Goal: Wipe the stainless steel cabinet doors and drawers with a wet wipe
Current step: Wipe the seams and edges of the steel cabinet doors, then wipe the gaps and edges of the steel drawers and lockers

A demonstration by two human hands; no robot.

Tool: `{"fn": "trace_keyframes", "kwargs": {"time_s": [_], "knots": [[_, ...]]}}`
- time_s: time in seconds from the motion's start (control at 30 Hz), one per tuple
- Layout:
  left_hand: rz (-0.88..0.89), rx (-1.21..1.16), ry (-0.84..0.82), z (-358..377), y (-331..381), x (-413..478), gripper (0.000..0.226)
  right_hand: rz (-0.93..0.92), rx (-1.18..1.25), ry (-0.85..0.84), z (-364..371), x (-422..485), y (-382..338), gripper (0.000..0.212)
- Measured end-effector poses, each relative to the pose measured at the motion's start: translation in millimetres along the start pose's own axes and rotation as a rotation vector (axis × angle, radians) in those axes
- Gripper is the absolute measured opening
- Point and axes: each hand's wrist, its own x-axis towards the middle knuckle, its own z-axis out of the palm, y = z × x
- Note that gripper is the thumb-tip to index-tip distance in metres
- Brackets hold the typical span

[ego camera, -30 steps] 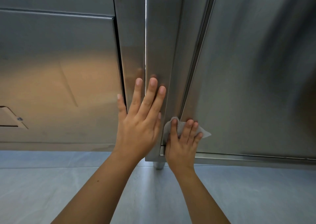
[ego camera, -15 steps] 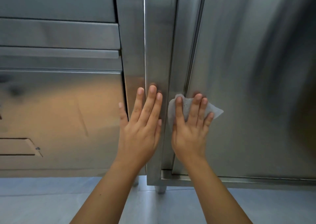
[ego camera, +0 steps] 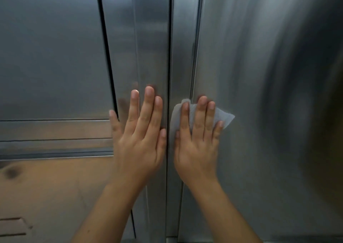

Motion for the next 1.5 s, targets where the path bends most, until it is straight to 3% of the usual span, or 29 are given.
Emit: {"fn": "trace_keyframes", "kwargs": {"time_s": [0.17,0.43,0.6,0.77,1.3,1.5], "knots": [[-0.037,-0.017,0.063,-10.1,0.3,53.9,0.055,-0.045,0.020,0.042,-20.1,55.9,3.1,0.060],[-0.005,0.003,0.028,-37.7,-7.1,122.1,0.055,0.001,0.138,0.045,-57.2,140.8,-1.7,0.057],[-0.040,-0.016,-0.001,-54.8,-7.0,171.9,0.057,-0.043,0.193,-0.081,-75.6,186.7,1.1,0.062],[-0.036,-0.030,-0.028,-61.7,-8.0,195.3,0.057,-0.071,0.182,-0.082,-88.0,224.6,3.8,0.063],[-0.058,-0.128,-0.178,-80.8,7.2,170.3,0.059,-0.175,0.175,-0.014,-97.4,194.7,12.9,0.058],[0.017,-0.254,-0.028,-92.8,31.0,155.9,0.045,-0.283,0.216,-0.052,-111.8,175.3,31.6,0.041]]}}
